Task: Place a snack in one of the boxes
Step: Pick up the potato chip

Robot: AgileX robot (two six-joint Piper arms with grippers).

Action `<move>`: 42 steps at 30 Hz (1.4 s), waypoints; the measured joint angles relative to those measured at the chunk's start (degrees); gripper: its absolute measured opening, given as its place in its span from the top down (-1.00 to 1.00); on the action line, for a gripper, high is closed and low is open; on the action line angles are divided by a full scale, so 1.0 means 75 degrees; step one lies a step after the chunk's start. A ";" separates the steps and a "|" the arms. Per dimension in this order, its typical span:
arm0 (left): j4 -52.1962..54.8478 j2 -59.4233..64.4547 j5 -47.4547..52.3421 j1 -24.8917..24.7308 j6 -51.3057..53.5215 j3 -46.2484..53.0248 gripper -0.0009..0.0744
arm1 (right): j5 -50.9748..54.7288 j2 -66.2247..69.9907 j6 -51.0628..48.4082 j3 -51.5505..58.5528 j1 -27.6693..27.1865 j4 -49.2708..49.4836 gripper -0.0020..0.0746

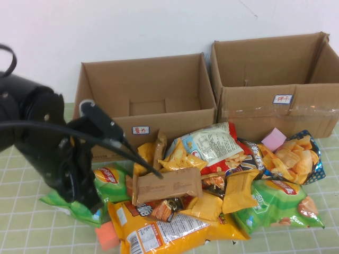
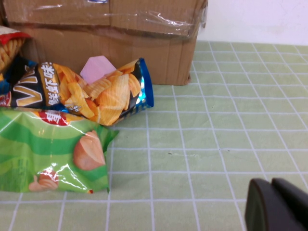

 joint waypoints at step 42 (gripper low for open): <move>0.2690 0.2469 -0.1818 0.0000 -0.2630 0.0144 -0.86 | 0.0000 0.0000 0.0000 0.0000 0.0000 0.0000 0.95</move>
